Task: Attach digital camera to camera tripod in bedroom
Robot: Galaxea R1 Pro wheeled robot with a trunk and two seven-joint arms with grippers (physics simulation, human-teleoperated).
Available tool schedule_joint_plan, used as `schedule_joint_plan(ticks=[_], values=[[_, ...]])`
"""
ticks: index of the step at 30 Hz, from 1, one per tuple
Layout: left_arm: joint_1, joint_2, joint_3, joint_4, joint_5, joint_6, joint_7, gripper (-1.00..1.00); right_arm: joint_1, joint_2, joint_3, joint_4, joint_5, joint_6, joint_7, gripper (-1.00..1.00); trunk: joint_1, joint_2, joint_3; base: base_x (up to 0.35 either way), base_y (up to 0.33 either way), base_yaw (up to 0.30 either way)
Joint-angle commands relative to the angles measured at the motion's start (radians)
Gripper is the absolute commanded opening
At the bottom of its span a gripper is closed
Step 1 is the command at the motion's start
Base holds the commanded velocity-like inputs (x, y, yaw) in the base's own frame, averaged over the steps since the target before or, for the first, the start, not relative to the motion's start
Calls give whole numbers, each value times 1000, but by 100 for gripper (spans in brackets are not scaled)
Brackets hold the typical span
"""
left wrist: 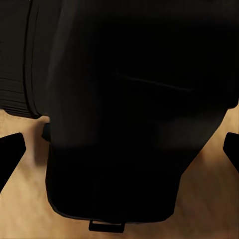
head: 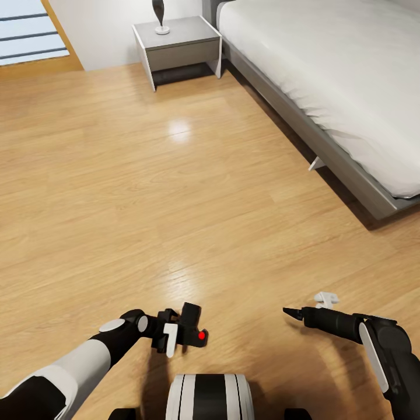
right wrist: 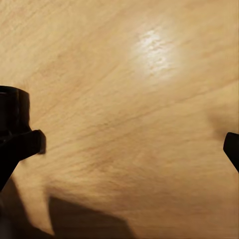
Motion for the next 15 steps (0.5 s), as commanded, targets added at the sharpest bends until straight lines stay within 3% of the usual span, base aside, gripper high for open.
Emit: schedule_joint_plan(ticks=[1, 15], values=[[0, 0, 0, -3, -9, -7, -1, 100, 0, 0, -1, 0, -4, 8, 1, 100, 0, 0, -1, 0, 0, 0], [0, -7, 3, -7, -3, -6, -2, 100, 0, 1, 0, 0, -4, 4, 1, 100, 0, 0, -1, 0, 0, 0]])
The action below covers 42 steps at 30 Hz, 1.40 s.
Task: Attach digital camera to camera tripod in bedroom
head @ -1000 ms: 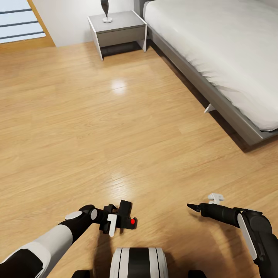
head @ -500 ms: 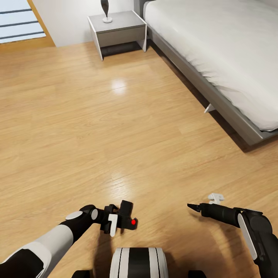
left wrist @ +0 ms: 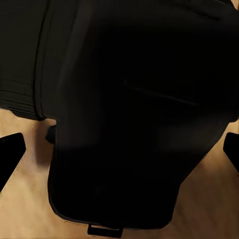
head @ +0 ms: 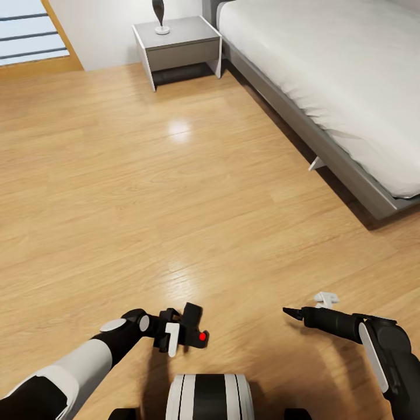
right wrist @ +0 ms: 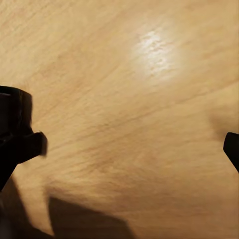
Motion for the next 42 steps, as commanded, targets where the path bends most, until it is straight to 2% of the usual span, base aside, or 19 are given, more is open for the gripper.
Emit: schedule_joint_plan(ticks=[1, 3, 7, 8, 11, 26, 29, 31, 32, 33, 35, 37, 38, 42], values=[[0, -2, 0, -1, -10, -6, -1, 100, 0, 0, -1, 0, -4, 8, 0, 100, 0, 0, -1, 0, 0, 0], [0, -16, 2, 2, -9, -3, -3, 100, 0, 0, -1, 0, -4, 7, 1, 100, 0, 0, -1, 0, 0, 0], [0, -26, 3, 4, -8, 6, -6, 100, 0, 0, -1, 0, -4, 7, 1, 100, 0, 0, -1, 0, 0, 0], [0, -30, 3, 7, -8, 16, -5, -100, 0, 0, -1, 0, -4, 7, 1, 100, 0, 0, -1, 0, 0, 0], [0, -35, 2, 21, -8, 46, -3, -100, 0, 0, -1, 0, -4, 7, 0, 100, 0, 0, -1, 0, 0, 0], [0, -50, 4, 12, -7, 43, 2, -100, 0, 0, -1, 0, -4, 10, 1, 100, 0, 0, -1, 0, 0, 0], [0, -52, 14, -15, 9, 43, 18, -100, 0, 0, -1, 0, -4, 10, 1, 100, 0, 0, -1, 0, 0, 0], [0, -53, 36, -64, 40, 45, 37, -100, 0, -1, -1, 0, -4, 11, 1, 100, 0, 0, -1, 0, 0, 0], [0, -64, 136, -661, 769, 339, 64, -100, 0, 0, 0, 0, -5, 10, 1, 100, 0, 0, -1, 0, 0, 0], [0, -64, 137, -700, 826, 403, 65, -100, 0, 0, 0, 0, -5, 9, 1, 100, 0, 0, -1, 0, 0, 0], [0, -63, 138, -735, 867, 470, 66, -100, 0, 1, 0, 0, -6, 8, 1, 100, 0, 0, -1, 0, 0, 0], [0, -61, 139, -769, 893, 537, 67, -100, 0, 1, 1, 0, -6, 8, 1, 100, 0, 0, -1, 0, 0, 0], [0, -57, 139, -799, 910, 599, 71, -100, 0, 1, 1, 0, -6, 8, 1, 100, 0, 0, -1, 0, 0, 0], [0, -45, 140, -863, 929, 725, 98, -100, 0, 2, 2, 0, -6, 7, 1, 100, 0, 0, -1, 0, 0, 0]])
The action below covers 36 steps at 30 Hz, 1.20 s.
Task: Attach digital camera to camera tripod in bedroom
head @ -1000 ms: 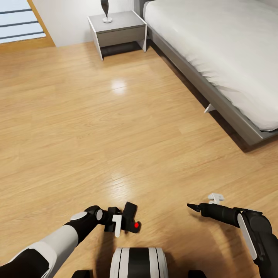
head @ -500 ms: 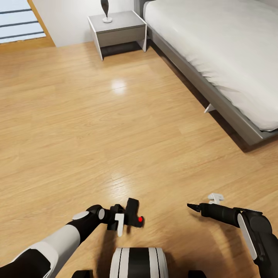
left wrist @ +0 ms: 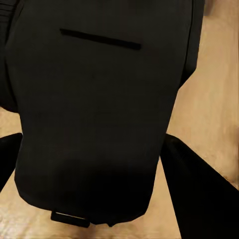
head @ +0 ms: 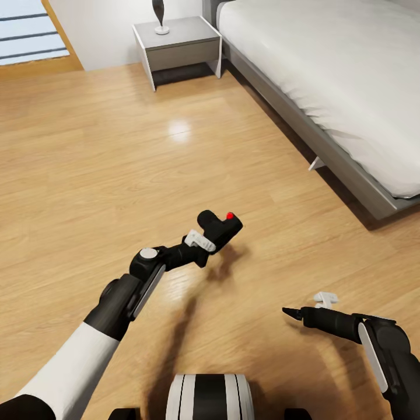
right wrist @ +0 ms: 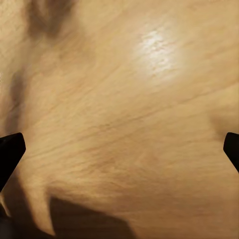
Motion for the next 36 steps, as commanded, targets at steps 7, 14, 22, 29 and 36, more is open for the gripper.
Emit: schedule_joint_plan(ticks=[7, 14, 22, 29, 36], values=[[0, 12, 0, -52, 35, 109, 164, -100, 0, 0, -2, 0, -4, 7, 1, 100, 0, 0, -1, 0, 0, 0], [5, 7, -7, -107, 63, 119, 247, -100, 0, 0, -1, 0, -4, 7, 1, 100, 0, 0, -1, 0, 0, 0], [8, -65, -2, -218, 74, 155, 608, -100, 0, 0, -1, 0, -6, 10, 1, 100, 0, 0, -1, 0, 0, 0], [9, -100, -2, -147, 195, 335, 911, -100, 0, 0, -1, 0, -6, 13, 1, 100, 0, 0, -1, 0, 0, 0], [40, -118, -3, -161, 435, 351, 1057, -100, 0, -1, -2, 0, -8, 15, 4, 100, 0, 0, -1, 0, 0, 0]])
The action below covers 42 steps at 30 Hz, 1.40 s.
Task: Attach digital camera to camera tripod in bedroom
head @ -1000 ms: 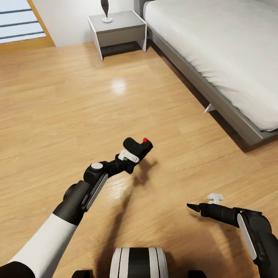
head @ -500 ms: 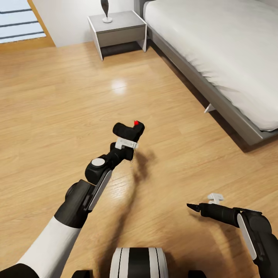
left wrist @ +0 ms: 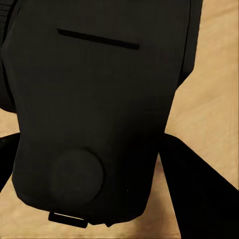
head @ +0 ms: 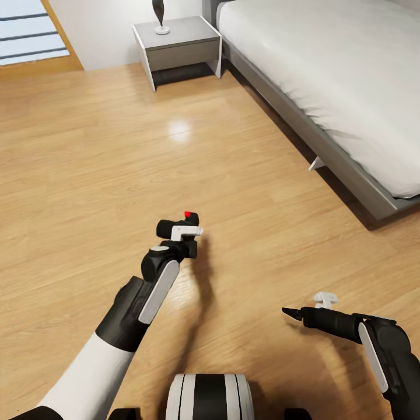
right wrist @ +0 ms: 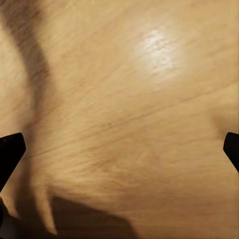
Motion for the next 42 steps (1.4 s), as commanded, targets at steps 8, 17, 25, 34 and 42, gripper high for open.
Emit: schedule_joint_plan(ticks=[8, 17, 25, 34, 42], values=[[45, -11, -33, -17, 251, -204, 298, -100, 0, -1, -1, 0, -6, 8, 2, 100, 0, 0, -1, 0, 0, 0], [67, -6, -89, -29, 279, -286, 317, -100, 0, -8, -4, -9, -11, 11, 7, 100, -4, 2, 30, 0, 0, 0], [194, 61, -84, -59, 294, -416, 310, -100, 0, -19, -8, -18, -11, 37, 89, 100, -7, 3, 61, 0, 0, 0], [204, 149, -74, -79, 481, -473, 263, -100, 0, -20, -16, -19, -9, 78, 117, 100, -11, 6, 96, 0, 0, 0], [206, 200, -68, -80, 618, -481, 45, -100, 0, -20, -27, -19, -9, 83, 119, 100, -15, 7, 127, 0, 0, 0]])
